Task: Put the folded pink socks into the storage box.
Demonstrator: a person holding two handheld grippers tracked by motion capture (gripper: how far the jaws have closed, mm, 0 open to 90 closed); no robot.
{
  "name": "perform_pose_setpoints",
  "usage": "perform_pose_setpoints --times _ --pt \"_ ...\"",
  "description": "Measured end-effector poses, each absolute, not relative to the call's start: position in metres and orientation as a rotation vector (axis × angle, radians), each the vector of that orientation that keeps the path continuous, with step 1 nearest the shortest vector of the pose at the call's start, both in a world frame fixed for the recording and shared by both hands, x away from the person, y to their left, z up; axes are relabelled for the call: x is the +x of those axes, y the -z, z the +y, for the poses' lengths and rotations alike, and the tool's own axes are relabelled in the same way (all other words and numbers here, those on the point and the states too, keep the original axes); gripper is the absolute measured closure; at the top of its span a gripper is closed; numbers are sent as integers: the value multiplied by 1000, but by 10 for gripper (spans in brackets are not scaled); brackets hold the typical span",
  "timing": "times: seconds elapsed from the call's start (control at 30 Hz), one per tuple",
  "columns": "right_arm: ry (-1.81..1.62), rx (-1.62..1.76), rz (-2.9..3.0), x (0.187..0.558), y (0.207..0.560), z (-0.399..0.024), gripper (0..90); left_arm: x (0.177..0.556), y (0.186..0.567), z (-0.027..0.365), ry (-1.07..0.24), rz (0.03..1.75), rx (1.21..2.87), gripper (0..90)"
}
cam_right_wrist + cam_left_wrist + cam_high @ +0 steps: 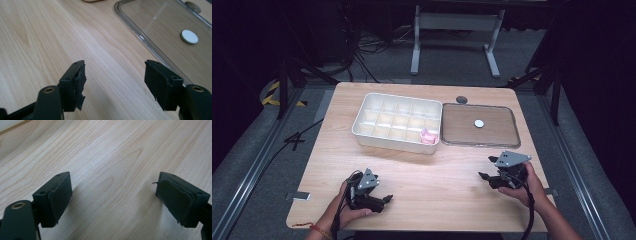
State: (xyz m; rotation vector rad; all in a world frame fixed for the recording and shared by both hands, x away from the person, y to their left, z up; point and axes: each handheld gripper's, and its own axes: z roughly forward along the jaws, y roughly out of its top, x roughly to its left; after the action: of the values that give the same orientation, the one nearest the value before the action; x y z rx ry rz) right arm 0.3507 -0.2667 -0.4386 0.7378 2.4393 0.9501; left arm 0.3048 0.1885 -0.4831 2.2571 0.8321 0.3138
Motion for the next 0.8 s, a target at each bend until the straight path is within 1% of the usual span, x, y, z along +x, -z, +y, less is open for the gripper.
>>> perform_pose_setpoints --times 0.6,0.8 --pt "-1004 902 2458 336 469 -304 325 304 483 188 -313 839 2254 140" --pt "-1034 942 2464 326 478 -316 305 305 483 189 -315 834 2257 140"
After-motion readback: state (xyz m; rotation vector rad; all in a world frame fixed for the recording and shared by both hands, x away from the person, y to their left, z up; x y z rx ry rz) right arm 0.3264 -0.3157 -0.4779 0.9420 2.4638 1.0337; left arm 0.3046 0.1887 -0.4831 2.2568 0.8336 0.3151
